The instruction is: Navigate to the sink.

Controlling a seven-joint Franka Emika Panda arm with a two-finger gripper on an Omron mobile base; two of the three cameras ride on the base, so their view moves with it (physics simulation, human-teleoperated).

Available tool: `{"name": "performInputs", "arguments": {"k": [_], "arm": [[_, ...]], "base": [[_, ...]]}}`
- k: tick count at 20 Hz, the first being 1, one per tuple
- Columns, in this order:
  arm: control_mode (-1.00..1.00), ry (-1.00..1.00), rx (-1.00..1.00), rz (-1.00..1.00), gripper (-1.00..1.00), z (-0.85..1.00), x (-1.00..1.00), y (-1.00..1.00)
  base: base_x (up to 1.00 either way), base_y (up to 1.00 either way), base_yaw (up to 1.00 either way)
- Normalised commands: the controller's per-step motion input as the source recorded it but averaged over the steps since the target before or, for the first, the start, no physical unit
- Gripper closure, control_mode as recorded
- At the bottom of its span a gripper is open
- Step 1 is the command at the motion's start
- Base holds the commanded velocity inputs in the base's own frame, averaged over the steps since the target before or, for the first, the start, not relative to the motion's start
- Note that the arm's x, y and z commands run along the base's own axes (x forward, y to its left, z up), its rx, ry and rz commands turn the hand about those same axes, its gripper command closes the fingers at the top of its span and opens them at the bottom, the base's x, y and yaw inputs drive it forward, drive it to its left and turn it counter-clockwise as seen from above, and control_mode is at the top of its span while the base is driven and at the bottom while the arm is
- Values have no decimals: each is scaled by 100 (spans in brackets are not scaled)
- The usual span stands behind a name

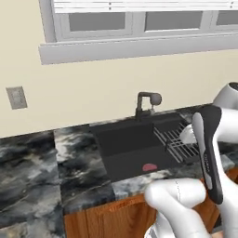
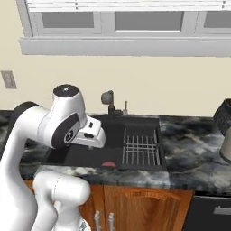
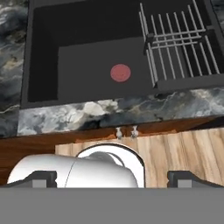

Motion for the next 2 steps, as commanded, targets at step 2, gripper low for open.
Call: {"name": "performInputs", "arguments": {"k": [2], "arm": [[100, 0, 0, 0, -100, 0, 0, 0]], "base": [[10, 100, 19]]}}
